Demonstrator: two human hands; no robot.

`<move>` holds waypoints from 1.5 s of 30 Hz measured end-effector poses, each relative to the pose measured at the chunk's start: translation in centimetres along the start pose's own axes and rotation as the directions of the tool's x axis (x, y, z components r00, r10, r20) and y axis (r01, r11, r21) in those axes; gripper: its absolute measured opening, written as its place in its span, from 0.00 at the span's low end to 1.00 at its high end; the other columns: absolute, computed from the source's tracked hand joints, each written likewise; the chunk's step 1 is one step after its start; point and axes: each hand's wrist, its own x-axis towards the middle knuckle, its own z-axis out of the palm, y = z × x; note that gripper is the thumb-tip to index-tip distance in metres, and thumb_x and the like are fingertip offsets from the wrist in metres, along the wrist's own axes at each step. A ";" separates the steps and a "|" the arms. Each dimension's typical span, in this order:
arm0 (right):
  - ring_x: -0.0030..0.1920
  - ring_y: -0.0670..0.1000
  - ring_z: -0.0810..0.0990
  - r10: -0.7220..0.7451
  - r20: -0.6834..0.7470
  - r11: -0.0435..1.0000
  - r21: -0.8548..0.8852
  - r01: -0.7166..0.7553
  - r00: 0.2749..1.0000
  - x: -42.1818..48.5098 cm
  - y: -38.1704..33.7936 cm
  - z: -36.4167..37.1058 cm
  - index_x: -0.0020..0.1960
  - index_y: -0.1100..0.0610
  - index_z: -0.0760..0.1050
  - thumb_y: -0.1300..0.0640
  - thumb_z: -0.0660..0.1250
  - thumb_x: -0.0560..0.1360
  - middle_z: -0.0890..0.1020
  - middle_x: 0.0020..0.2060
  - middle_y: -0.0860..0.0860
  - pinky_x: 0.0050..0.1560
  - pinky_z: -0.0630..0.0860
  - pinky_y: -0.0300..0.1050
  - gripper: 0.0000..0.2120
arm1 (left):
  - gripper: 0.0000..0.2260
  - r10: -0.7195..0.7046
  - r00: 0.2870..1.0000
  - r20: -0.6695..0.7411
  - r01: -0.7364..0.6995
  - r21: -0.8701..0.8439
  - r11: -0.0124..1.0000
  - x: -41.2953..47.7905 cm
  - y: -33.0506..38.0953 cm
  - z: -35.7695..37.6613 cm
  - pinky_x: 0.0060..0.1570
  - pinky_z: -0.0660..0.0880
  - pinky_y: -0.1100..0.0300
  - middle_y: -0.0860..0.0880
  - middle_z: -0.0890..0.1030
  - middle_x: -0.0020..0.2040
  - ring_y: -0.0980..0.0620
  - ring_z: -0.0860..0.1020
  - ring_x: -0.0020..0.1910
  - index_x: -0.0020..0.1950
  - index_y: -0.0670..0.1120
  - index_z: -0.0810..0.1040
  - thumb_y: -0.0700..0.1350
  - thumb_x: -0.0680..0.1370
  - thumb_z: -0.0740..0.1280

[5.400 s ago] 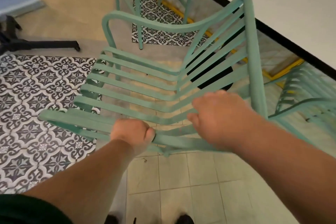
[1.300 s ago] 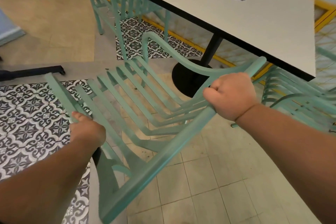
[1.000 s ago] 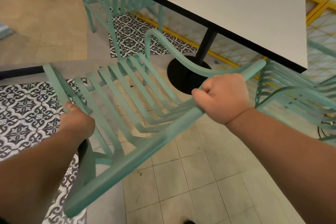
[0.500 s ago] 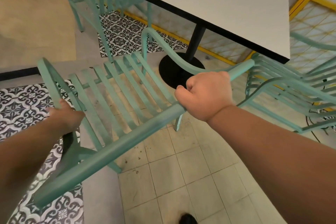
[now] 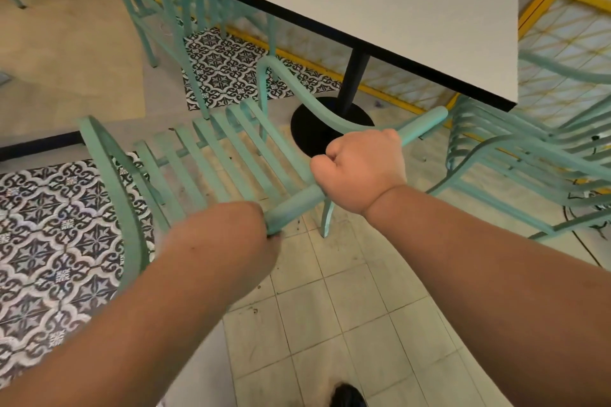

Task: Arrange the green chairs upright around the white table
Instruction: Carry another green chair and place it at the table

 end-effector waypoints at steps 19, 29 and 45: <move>0.27 0.53 0.69 -0.026 0.096 0.994 -0.102 0.036 0.995 1.5 5.0 -1.1 0.27 0.55 0.68 0.39 0.47 0.73 0.67 0.24 0.50 0.29 0.61 0.47 0.26 | 0.10 0.078 0.976 -0.204 -0.058 0.106 0.993 0.9 -0.6 1.6 0.30 0.75 0.60 0.54 0.77 0.33 0.56 0.76 0.31 0.39 0.55 0.70 0.55 0.79 0.59; 0.28 0.53 0.71 0.045 0.146 0.994 -0.104 -0.030 0.988 -2.1 5.1 -1.6 0.28 0.54 0.70 0.39 0.49 0.77 0.69 0.24 0.50 0.32 0.62 0.46 0.27 | 0.08 0.180 0.974 -0.139 -0.154 0.178 0.972 0.0 -1.2 1.4 0.33 0.77 0.62 0.54 0.78 0.34 0.58 0.77 0.32 0.42 0.56 0.71 0.55 0.80 0.59; 0.29 0.53 0.72 0.160 0.179 0.985 0.035 -0.169 0.971 -3.9 2.0 -2.1 0.31 0.52 0.69 0.39 0.51 0.75 0.70 0.26 0.48 0.33 0.63 0.47 0.22 | 0.09 0.272 0.956 -0.113 -0.229 0.298 0.927 2.1 -5.9 -1.7 0.34 0.74 0.63 0.54 0.78 0.33 0.59 0.76 0.32 0.39 0.55 0.72 0.57 0.77 0.63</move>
